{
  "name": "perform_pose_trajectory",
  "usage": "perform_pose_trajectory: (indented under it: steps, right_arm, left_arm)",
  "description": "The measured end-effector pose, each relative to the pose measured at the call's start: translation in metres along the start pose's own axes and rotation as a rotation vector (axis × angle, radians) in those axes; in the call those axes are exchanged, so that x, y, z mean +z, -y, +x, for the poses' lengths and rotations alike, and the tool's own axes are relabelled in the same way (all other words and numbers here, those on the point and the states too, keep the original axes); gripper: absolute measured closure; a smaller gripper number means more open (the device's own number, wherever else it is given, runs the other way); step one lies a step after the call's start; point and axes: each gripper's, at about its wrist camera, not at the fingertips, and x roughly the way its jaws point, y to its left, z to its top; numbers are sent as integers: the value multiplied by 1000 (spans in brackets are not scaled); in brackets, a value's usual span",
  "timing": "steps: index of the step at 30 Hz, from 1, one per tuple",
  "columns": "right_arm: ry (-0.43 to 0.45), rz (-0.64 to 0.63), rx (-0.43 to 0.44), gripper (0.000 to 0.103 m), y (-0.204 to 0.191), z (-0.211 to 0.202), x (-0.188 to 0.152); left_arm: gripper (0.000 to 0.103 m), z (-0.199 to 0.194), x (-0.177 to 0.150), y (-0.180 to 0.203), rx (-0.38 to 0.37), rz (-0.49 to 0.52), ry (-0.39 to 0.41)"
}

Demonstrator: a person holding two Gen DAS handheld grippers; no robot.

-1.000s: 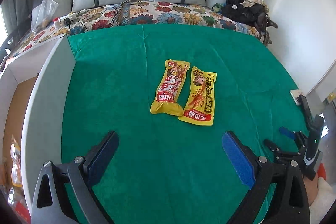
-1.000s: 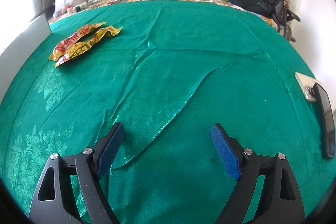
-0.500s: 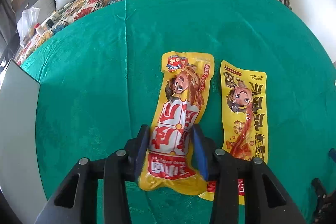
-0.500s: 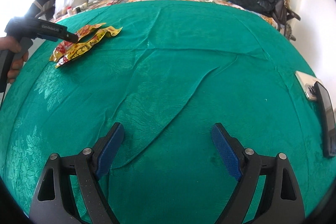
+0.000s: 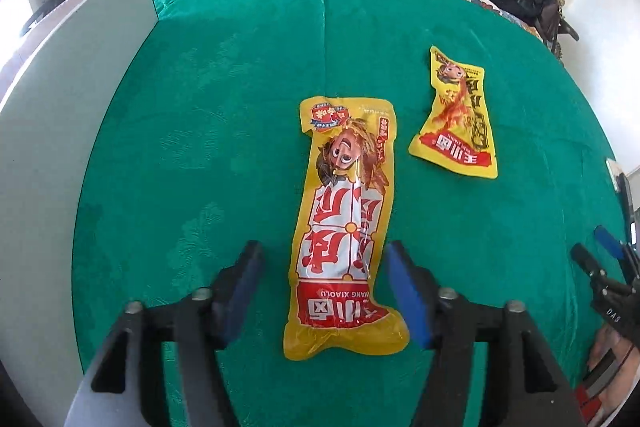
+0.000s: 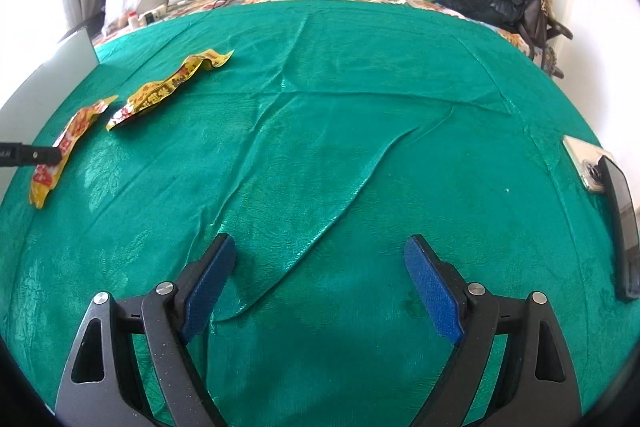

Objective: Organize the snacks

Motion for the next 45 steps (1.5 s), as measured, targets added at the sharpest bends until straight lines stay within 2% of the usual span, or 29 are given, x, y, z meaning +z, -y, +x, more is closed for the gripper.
perform_pose_trajectory:
  steps: [1, 5, 11, 12, 22, 24, 26, 28, 31, 35, 37, 40, 43, 44, 45]
  right_arm:
    - [0, 0, -1, 14, 0, 0, 0]
    - [2, 2, -4, 14, 0, -1, 0]
    - [3, 4, -4, 14, 1, -1, -1]
    - [3, 4, -4, 14, 1, -1, -1]
    - [-19, -3, 6, 10, 0, 1, 2]
    - [-86, 59, 0, 11, 1, 5, 16]
    - [-85, 190, 88, 11, -2, 5, 34]
    - [-102, 256, 158, 11, -21, 13, 57]
    - [-137, 251, 228, 13, -70, 39, 95]
    - [-174, 240, 145, 13, -121, 84, 135]
    - [-225, 218, 121, 13, -140, 105, 144]
    - [-259, 50, 29, 10, -170, 117, 146]
    - [-230, -40, 41, 18, -172, 110, 140]
    - [-218, -55, 40, 35, -168, 105, 139]
    - [-227, -58, 51, 38, -163, 102, 137]
  left_arm:
    - [17, 0, 0, 2, 9, 10, 17]
    - [17, 11, 8, 1, 84, 45, 54]
    - [0, 17, 2, -14, 93, 36, 145]
    - [0, 16, 0, -16, 88, 38, 168]
    - [0, 16, 2, -15, 90, 34, 179]
    - [0, 16, 2, -15, 91, 32, 180]
    - [0, 16, 2, -15, 91, 32, 180]
    - [0, 16, 2, -15, 91, 32, 180]
    - [0, 16, 2, -15, 91, 32, 180]
    - [0, 16, 2, -15, 90, 32, 181]
    - [0, 16, 2, -15, 90, 32, 180]
    - [0, 16, 2, -14, 91, 32, 181]
    - [0, 16, 2, -14, 91, 32, 181]
    - [0, 16, 2, -14, 91, 32, 181]
    - [0, 16, 2, -14, 91, 33, 181]
